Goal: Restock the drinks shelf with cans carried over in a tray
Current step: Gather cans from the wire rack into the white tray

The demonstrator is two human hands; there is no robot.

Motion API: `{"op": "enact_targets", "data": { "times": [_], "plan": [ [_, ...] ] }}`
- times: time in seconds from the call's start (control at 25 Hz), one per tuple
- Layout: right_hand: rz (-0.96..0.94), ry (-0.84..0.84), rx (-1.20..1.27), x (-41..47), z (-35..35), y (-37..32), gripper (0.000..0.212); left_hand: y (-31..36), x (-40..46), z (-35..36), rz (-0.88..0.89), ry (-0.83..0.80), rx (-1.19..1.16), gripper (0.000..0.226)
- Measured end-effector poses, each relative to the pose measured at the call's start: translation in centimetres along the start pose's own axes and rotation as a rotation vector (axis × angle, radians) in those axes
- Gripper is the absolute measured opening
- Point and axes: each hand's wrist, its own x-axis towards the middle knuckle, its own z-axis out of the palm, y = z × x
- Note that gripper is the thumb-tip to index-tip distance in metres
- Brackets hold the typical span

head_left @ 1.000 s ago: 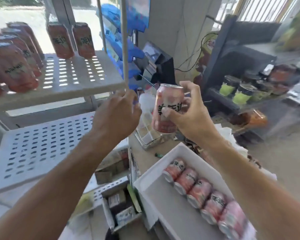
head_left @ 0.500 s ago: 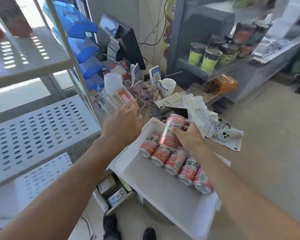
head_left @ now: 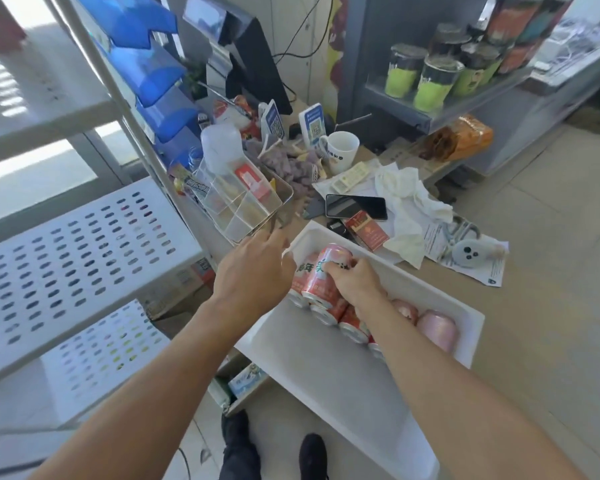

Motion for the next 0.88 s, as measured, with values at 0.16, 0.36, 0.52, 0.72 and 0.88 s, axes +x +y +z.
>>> {"op": "enact_targets", "data": {
  "times": [0.16, 0.36, 0.52, 0.72, 0.88],
  "plan": [
    [-0.003, 0.030, -0.009, 0.5, 1.0, -0.4, 0.064, -0.6, -0.2, -0.4, -0.025, -0.013, 0.001, 0.029],
    [-0.058, 0.100, -0.148, 0.0, 0.5, -0.3, 0.063, -1.3, -0.2, -0.4, -0.051, -0.009, -0.007, 0.027],
    [-0.123, 0.073, -0.209, -0.6, 0.1, -0.5, 0.060, -1.5, -0.5, -0.3, -0.058, -0.013, -0.004, 0.027],
    [-0.407, 0.173, -0.425, -1.8, -1.4, -1.5, 0.048, -1.5, -0.2, -1.6, -0.073, 0.052, 0.018, 0.025],
    [-0.694, 0.179, -0.585, -3.8, -2.4, -4.4, 0.053, -2.2, 0.2, -2.8, -0.096, 0.114, 0.019, 0.022]
  ]
}}
